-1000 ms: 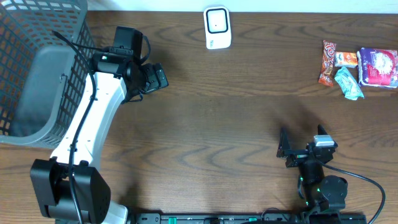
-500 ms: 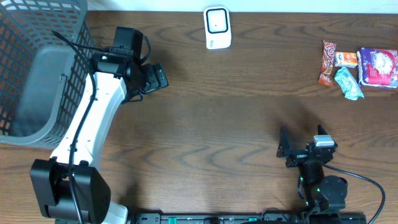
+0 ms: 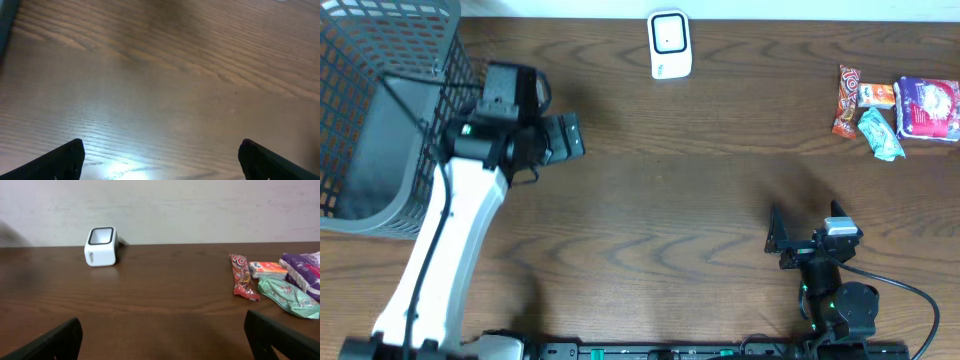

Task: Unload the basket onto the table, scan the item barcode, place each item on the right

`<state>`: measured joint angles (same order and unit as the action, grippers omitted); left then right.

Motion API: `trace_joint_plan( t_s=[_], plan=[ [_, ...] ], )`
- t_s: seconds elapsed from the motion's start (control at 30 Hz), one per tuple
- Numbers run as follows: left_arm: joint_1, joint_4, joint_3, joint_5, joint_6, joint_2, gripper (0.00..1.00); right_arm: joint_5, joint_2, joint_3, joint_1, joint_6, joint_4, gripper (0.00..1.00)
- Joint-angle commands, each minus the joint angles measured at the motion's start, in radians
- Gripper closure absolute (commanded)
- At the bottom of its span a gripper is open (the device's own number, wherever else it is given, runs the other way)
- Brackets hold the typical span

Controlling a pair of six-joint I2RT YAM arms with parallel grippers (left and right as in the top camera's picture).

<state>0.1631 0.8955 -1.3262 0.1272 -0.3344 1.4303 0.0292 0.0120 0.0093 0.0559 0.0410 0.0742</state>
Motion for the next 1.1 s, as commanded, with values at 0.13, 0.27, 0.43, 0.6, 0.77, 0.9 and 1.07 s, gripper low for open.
trace_joint_plan(
  t_s=[0.13,0.27,0.43,0.6,0.77,0.9,1.07],
  plan=[
    [0.002,-0.069,0.171,-0.011,0.088,-0.202,0.02,-0.001,-0.006,-0.003,0.004,0.006,0.001,0.01],
    [0.002,-0.131,0.271,-0.002,0.091,-0.325,0.02,-0.001,-0.006,-0.003,0.004,0.006,0.001,0.01],
    [0.002,-0.273,0.472,0.021,0.091,-0.546,0.02,-0.001,-0.006,-0.003,0.004,0.006,0.001,0.01],
    [0.002,-0.326,0.638,0.021,0.091,-0.740,0.02,-0.001,-0.006,-0.003,0.004,0.006,0.001,0.01],
    [0.002,-0.326,0.737,0.021,0.091,-0.859,0.02,-0.001,-0.006,-0.003,0.004,0.006,0.001,0.01],
    [0.002,-0.327,0.787,0.021,0.091,-0.930,0.02,-0.001,-0.006,-0.003,0.004,0.006,0.001,0.01],
    [0.002,-0.330,0.830,0.013,0.091,-1.022,0.02,-0.001,-0.006,-0.003,0.004,0.006,0.001,0.01]
  ],
)
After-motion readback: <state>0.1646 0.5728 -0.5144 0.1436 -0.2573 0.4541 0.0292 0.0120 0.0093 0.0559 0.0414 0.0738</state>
